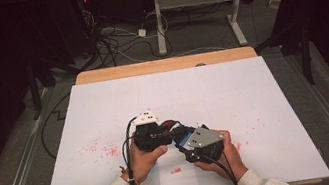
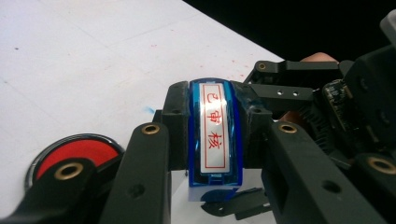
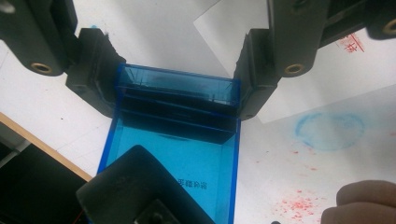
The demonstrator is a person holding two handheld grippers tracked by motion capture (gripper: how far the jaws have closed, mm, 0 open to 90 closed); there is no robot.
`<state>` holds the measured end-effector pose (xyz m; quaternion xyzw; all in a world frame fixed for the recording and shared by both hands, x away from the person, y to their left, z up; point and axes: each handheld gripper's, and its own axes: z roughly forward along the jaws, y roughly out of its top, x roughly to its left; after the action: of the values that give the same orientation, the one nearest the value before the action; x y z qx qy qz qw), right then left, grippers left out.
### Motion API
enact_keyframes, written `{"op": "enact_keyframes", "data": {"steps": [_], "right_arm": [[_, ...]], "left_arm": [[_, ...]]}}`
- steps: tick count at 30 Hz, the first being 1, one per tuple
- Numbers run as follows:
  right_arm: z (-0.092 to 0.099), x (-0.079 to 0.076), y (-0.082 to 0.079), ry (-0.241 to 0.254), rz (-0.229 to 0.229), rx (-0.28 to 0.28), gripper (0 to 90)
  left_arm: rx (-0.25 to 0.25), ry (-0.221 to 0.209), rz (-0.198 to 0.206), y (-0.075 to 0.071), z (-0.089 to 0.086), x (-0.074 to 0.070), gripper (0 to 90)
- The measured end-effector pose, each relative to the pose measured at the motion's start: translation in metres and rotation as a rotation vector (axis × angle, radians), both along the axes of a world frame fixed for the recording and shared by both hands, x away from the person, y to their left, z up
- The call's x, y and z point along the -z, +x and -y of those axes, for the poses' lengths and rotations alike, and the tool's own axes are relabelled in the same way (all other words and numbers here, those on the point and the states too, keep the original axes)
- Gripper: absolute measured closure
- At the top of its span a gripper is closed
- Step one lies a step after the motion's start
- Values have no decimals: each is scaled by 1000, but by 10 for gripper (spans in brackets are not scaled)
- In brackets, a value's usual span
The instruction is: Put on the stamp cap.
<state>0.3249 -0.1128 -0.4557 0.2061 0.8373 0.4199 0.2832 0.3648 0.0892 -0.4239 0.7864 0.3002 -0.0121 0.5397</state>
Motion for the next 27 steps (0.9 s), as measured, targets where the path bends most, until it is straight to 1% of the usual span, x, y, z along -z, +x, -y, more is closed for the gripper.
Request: {"op": "enact_keyframes", "data": {"steps": [1,3,4,5,7,8,9,11,12,13,17,19,21,23,27], "right_arm": [[0,0,0,-7,4,4,397],[-1,0,0,-4,6,9,398],[-1,0,-1,-3,8,11,398],[-1,0,-1,6,11,18,397],[-1,-1,0,6,11,18,397],[-1,0,-1,8,17,18,397],[0,-1,-1,19,17,23,397],[1,-1,0,25,14,19,398],[2,-2,0,34,9,21,397],[2,-2,0,35,9,23,398],[2,-2,0,34,3,31,397],[2,-2,0,35,4,30,398],[2,-2,0,37,4,31,398],[2,-2,0,36,4,31,398],[-1,-2,-1,9,10,41,398]], "left_arm": [[-6,-16,-1,0,-1,1,686],[-14,-31,-8,0,-1,2,686],[-30,-47,-7,-1,-1,3,686],[-36,-50,-1,-2,-1,4,686],[-50,-50,23,-4,0,4,685],[-57,-64,23,-5,-1,4,685],[-55,-71,18,-4,-1,5,685],[-68,-77,18,-4,-3,5,685],[-68,-92,13,-3,-3,6,685],[-56,-110,1,-3,-3,7,685],[-61,-120,-3,-5,-1,11,685],[-59,-143,-19,-3,-2,13,685],[-58,-137,-19,-3,-2,13,685],[-59,-142,-23,-3,-2,14,685],[-47,-110,-14,-3,0,13,686]]}}
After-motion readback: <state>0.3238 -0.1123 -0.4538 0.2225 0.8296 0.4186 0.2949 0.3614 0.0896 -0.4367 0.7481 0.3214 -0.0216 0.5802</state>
